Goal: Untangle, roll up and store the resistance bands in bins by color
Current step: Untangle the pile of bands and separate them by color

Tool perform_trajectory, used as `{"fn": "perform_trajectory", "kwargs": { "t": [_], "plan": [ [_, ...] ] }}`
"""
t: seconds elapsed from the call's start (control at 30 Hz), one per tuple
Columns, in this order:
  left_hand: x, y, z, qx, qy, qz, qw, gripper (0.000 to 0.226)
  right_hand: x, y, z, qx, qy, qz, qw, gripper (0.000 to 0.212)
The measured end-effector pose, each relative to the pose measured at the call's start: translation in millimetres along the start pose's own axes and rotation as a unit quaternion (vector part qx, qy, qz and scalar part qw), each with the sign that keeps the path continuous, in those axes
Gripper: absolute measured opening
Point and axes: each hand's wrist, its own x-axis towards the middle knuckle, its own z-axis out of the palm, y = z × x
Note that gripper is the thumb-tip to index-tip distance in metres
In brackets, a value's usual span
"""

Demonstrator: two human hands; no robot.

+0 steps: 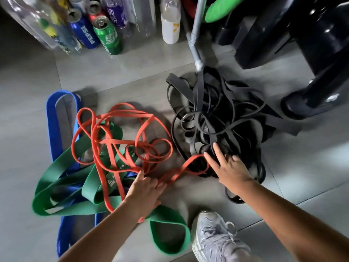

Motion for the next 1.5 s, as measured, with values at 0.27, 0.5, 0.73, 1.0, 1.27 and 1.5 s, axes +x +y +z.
{"fn": "perform_trajectory", "kwargs": {
  "t": [0.27, 0.5, 0.73, 1.0, 1.27, 1.5],
  "plan": [
    [-59.3, -53.0, 41.6, 0.059, 0.009, 0.009, 0.998, 0.053, 1.9, 64.2, 9.6, -0.098, -0.003, 0.046, 0.994, 0.047],
    [-86.2, -57.3, 32.5, -0.053, 0.098, 0.027, 0.993, 0.031, -13.5, -21.2, -73.0, -0.120, -0.247, 0.078, 0.958, 0.044],
    [-86.1, -56.5, 41.6, -0.276, 0.303, -0.105, 0.906, 0.040, 11.5, -140.2, -146.2, 0.278, -0.080, -0.041, 0.956, 0.072],
    [-73.5, -74.6, 53.5, -0.488, 0.203, -0.450, 0.720, 0.065, 56.2, -202.6, -131.4, 0.285, -0.042, -0.079, 0.954, 0.125],
    [-82.1, -101.6, 70.1, -0.501, 0.119, -0.520, 0.681, 0.055, 70.7, -172.6, -112.7, 0.459, -0.051, 0.051, 0.886, 0.057],
    [-101.1, -92.2, 37.4, -0.495, 0.338, -0.397, 0.695, 0.010, 58.7, -157.9, -103.6, 0.618, 0.024, 0.062, 0.784, 0.022]
  ]
}}
